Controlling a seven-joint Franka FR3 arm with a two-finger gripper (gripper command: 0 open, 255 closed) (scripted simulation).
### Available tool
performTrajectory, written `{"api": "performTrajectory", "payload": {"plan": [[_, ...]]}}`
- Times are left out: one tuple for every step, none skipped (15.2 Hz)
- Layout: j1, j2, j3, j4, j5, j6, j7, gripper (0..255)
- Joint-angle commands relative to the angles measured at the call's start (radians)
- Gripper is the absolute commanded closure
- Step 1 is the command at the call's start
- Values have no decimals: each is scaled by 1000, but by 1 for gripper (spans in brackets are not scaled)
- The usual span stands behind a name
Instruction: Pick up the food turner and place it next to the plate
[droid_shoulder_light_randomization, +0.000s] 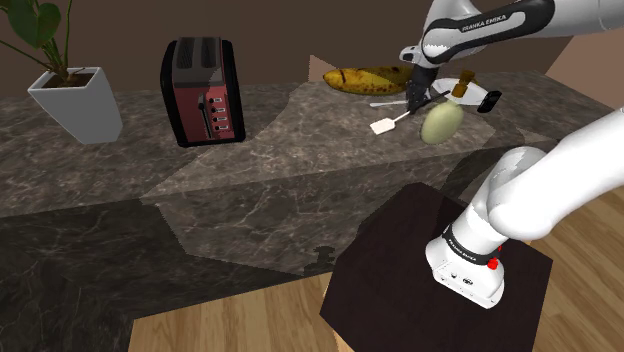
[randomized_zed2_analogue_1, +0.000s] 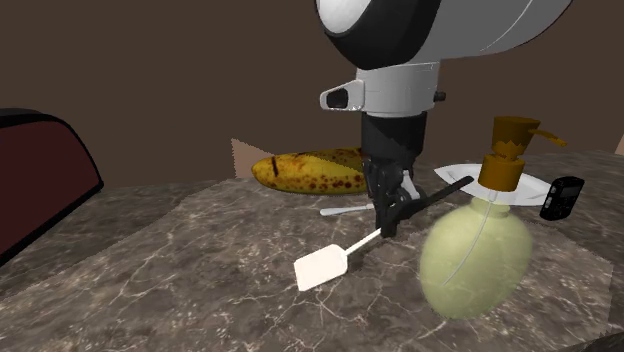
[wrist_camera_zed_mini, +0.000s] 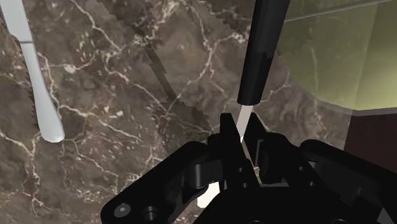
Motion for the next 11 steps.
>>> {"api": "performTrajectory", "payload": {"plan": [[-2, -15, 9, 16, -1, -30, 2, 255], [-2, -20, 13, 24, -1, -43, 2, 255], [-14, -26, -3, 24, -10, -44, -20, 255], [-26, -30, -19, 24, -19, -44, -43, 255], [-37, -34, -36, 27, -28, -44, -66, 255], [-47, -36, -53, 30, -35, -44, -90, 255], [-57, -37, -71, 34, -42, -44, -114, 255], [-65, -37, -90, 40, -48, -43, -138, 255], [-73, -36, -109, 46, -54, -43, -163, 255], [-80, -33, -129, 54, -58, -41, -189, 255], [-87, -30, -150, 63, -62, -40, -215, 255]]}}
